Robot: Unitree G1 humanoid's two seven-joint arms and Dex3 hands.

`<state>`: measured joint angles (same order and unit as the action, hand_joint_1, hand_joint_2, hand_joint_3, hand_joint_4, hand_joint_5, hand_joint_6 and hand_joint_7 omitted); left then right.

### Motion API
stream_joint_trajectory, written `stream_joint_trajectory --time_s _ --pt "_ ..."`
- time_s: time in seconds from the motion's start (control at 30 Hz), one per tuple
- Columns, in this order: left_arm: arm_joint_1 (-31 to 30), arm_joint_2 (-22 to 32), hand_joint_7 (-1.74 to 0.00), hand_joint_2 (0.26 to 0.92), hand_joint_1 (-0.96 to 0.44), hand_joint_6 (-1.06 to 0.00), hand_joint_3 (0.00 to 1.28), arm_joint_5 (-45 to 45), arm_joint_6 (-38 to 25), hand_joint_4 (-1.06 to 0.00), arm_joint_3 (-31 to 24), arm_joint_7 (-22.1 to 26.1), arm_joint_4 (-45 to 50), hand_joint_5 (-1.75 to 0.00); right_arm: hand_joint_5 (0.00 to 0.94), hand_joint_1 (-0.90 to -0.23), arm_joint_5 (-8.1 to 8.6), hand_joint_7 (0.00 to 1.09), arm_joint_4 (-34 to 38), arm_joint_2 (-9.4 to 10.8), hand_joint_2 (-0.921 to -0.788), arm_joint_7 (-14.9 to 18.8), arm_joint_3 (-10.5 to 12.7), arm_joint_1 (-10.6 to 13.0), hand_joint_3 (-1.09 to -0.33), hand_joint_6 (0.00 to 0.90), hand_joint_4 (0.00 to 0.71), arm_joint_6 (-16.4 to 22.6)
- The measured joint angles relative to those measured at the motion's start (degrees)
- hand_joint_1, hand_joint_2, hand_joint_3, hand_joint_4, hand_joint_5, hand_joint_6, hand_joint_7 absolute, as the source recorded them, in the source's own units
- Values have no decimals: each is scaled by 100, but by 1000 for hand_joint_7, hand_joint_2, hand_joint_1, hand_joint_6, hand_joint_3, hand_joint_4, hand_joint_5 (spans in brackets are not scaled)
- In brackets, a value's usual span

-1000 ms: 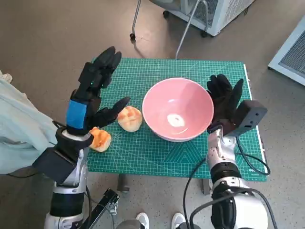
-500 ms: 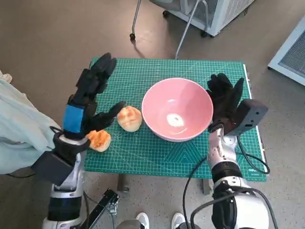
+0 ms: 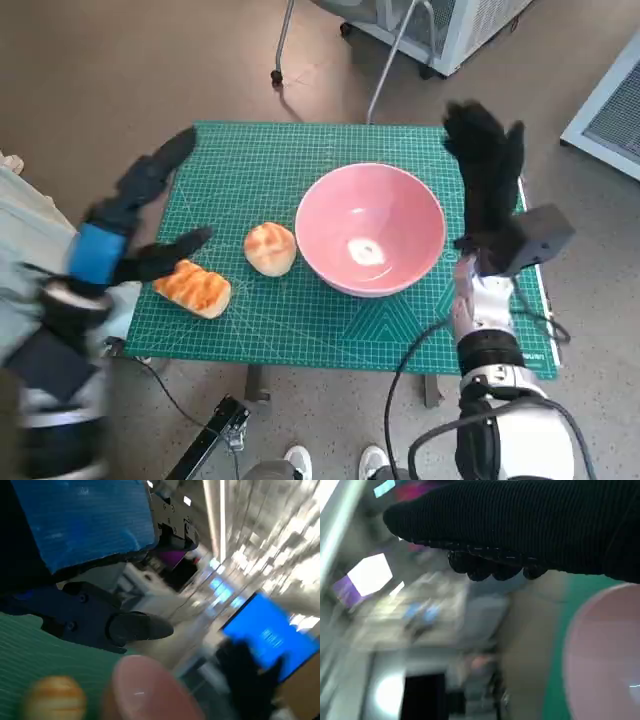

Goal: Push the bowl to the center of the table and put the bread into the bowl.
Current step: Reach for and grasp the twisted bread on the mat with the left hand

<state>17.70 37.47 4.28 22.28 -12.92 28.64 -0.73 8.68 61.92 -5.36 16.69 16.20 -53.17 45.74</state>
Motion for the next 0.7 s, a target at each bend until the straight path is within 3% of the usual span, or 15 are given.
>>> stream_joint_trajectory --time_s 0.17,0.33,0.7 --pt "2 738 -83 918 -424 -334 87 -16 -257 -250 -53 504 46 0 9 -706 456 813 -997 22 -921 794 -180 191 -807 5 277 48" --pt "0 1189 -61 891 -366 -348 16 -19 -705 -233 -14 933 120 0 12 -698 779 850 -1830 105 -921 1214 -376 474 -797 0 284 -19" --pt "-17 1580 -34 804 -190 -347 1 -502 -1268 -191 550 1491 161 0 8 -707 821 879 -2729 135 -921 1330 -704 900 -785 -1 276 -136"
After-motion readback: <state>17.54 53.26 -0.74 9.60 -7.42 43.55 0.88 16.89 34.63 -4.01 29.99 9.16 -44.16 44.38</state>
